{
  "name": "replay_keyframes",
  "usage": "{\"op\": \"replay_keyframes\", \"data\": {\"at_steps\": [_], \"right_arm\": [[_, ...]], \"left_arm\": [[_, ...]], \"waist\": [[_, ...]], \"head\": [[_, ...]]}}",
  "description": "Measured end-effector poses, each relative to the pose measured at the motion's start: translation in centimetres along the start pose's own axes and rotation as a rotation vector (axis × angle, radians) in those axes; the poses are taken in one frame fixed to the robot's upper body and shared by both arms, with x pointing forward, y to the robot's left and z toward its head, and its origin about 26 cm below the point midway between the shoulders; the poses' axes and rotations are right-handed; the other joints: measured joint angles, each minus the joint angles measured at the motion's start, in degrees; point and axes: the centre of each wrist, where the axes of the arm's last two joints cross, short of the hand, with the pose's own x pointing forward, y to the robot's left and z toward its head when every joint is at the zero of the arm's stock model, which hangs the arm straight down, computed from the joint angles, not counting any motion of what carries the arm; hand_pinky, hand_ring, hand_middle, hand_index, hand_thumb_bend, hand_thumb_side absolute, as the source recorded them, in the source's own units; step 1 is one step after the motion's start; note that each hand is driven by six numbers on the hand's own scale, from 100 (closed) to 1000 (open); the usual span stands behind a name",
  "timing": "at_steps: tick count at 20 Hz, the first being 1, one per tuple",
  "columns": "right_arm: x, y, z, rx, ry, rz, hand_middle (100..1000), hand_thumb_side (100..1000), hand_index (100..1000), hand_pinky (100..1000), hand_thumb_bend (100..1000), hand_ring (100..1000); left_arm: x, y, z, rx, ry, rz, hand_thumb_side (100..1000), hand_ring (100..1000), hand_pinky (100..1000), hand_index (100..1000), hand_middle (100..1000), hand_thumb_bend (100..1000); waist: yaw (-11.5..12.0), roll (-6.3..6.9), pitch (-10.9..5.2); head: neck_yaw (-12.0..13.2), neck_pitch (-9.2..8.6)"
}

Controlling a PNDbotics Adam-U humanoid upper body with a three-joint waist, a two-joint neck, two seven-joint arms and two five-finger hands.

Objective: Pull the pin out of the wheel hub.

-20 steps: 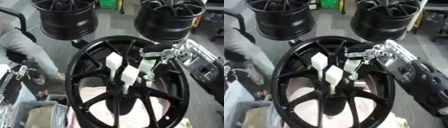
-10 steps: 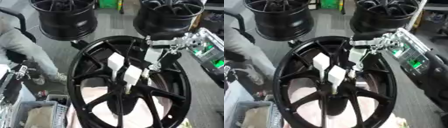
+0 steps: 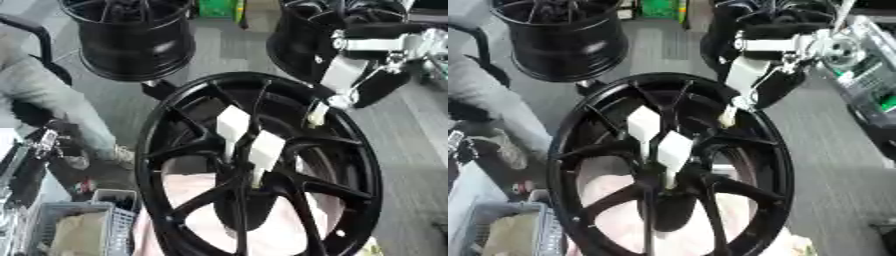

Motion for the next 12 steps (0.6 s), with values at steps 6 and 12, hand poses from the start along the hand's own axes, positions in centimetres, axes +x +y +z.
{"op": "replay_keyframes", "data": {"at_steps": [6, 12], "right_arm": [[-3.6, -0.5, 5.3, -0.188, 0.169, -0.043, 465, 100, 495, 100, 100, 411], [-8.4, 3.6, 11.0, -0.384, 0.431, -0.138, 495, 100, 543, 100, 100, 443]], "left_arm": [[0.0, 0.2, 0.1, 0.009, 0.005, -0.002, 808, 618, 659, 729, 636, 100], [0.0, 0.6, 0.2, 0.028, 0.007, -0.009, 805, 618, 659, 729, 636, 100]], "waist": [[-0.65, -0.26, 0.06], [-1.87, 0.24, 0.43]], "head": [[0.97, 0.0], [2.16, 0.0]]}}
